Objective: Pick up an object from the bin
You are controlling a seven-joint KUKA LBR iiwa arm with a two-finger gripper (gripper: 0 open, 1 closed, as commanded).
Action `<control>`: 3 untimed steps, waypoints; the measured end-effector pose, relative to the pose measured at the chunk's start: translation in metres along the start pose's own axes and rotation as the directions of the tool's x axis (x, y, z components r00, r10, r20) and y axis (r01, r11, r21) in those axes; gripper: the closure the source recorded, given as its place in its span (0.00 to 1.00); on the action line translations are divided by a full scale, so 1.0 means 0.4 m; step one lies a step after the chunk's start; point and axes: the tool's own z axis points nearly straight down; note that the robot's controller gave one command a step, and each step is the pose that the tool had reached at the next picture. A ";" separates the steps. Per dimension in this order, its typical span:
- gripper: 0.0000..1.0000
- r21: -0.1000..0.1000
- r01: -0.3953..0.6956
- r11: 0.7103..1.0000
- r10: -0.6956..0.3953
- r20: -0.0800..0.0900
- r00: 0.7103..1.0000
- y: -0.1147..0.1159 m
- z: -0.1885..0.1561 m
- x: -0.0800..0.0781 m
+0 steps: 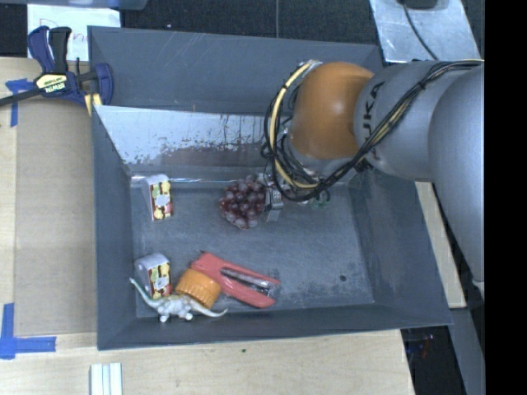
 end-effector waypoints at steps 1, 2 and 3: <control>1.00 0.000 0.000 1.000 0.000 -0.006 1.000 0.000 -0.114 0.000; 1.00 0.000 -0.001 1.000 0.001 0.002 1.000 -0.001 -0.200 -0.008; 1.00 0.001 -0.001 1.000 0.001 0.005 1.000 -0.001 -0.240 -0.010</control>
Offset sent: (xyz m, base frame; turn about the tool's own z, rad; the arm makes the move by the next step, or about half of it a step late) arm -0.0027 0.0000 0.0284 0.0002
